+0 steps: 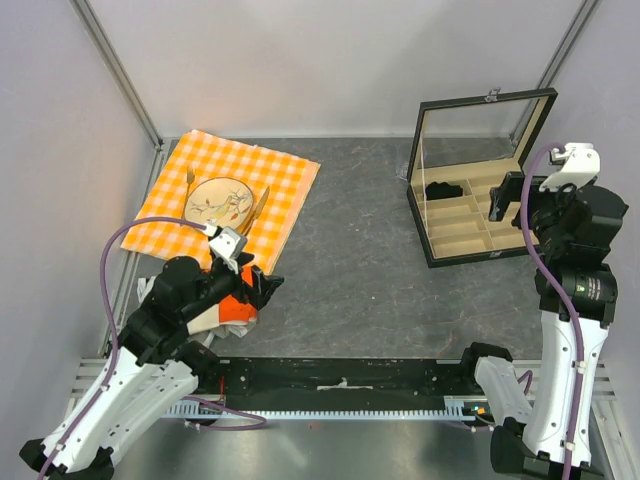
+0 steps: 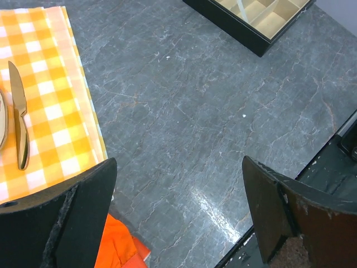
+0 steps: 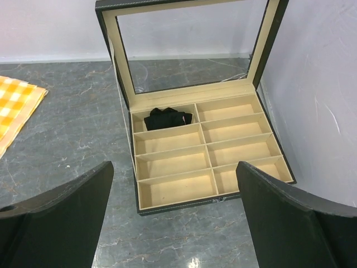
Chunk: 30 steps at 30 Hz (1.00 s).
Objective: Roll the underwear
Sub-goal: Pick up the underwear.
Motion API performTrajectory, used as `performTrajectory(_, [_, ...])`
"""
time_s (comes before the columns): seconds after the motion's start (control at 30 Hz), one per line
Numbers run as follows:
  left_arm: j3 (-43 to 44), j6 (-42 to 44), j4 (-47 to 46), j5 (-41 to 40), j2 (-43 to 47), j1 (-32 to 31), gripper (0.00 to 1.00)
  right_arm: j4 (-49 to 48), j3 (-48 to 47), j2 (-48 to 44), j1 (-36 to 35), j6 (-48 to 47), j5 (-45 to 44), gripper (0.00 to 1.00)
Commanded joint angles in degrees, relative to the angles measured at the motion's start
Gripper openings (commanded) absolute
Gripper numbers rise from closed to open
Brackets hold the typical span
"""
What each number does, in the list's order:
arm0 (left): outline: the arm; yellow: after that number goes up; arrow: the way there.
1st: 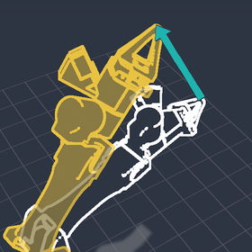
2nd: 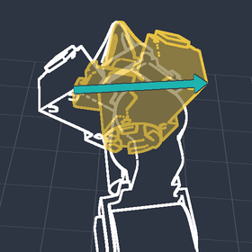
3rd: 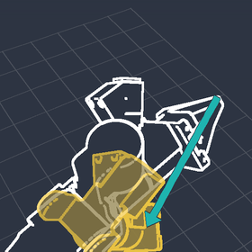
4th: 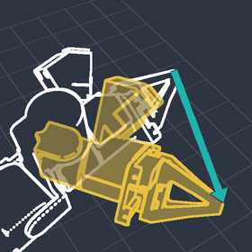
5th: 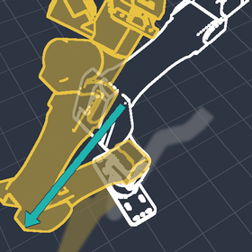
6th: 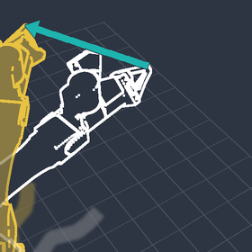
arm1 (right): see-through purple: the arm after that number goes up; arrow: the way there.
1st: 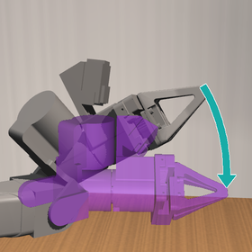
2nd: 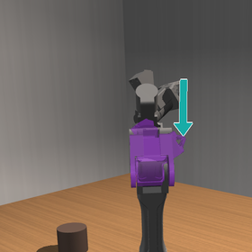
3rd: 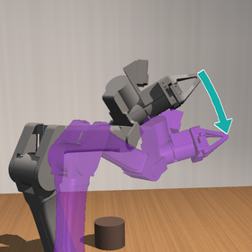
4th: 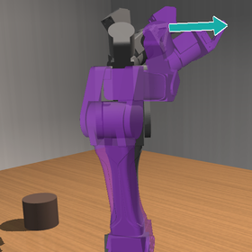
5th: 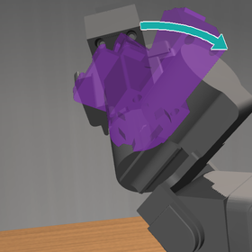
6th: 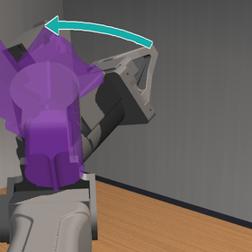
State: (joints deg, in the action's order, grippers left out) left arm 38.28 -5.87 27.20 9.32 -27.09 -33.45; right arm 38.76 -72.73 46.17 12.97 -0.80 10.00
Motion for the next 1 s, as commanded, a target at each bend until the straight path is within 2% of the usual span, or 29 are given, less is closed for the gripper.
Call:
performTrajectory(0.0, [0.48,-0.54,-2.24,0.61,1.08,0.23,0.99,0.79,0.83,-0.73,-0.05,-0.87,2.11,0.98])
performTrajectory(0.07, [0.39,-0.72,-2.33,-0.09,1.42,0.23,0.99,0.61,1.88,-0.56,-0.05,-1.66,5.71,0.98])
performTrajectory(0.17, [0.30,-2.04,-2.42,-2.46,1.78,0.32,0.99,-1.40,5.30,0.40,-0.05,-0.70,15.81,0.98])
performTrajectory(0.2, [0.48,-2.74,-2.24,-2.81,1.78,0.23,0.99,-2.37,6.27,1.02,-0.05,-1.48,22.89,0.98])
performTrajectory(0.3, [0.65,-3.44,-1.72,-4.31,0.73,0.32,0.99,-4.39,11.37,3.83,-0.05,-6.83,36.09,0.98])
performTrajectory(0.33, [0.83,-3.71,-1.02,-5.18,-0.06,0.40,0.99,-5.44,12.95,5.49,-0.05,-7.72,44.32,0.98])
performTrajectory(0.37, [1.00,-3.97,-0.49,-7.02,-0.76,0.41,0.99,-8.24,15.92,6.20,-1.01,-7.47,46.93,0.98])
performTrajectory(0.4, [1.53,-4.32,-0.05,-7.47,-2.86,0.67,0.99,-10.09,17.34,6.82,-1.98,-6.51,47.56,0.98])
performTrajectory(0.47, [2.06,-4.76,0.66,-6.96,-4.98,1.63,0.99,-10.29,18.93,8.58,-6.26,-10.79,43.99,0.98])
performTrajectory(0.57, [2.76,-5.91,0.57,-5.20,-9.11,6.19,0.99,-9.67,19.90,10.51,-11.98,-16.33,37.47,0.98])
performTrajectory(0.7, [3.90,-9.50,1.19,-1.42,-14.12,15.84,0.99,-14.05,23.41,12.63,-12.62,-16.61,38.25,0.98])
performTrajectory(0.8, [3.64,-11.53,2.24,-1.84,-17.90,19.90,0.99,-19.06,28.07,11.49,-12.62,-15.29,38.95,0.98])
performTrajectory(0.97, [6.80,-8.82,5.93,-7.72,-26.14,20.71,0.96,-17.23,28.08,9.46,-12.71,-17.31,38.95,0.98])
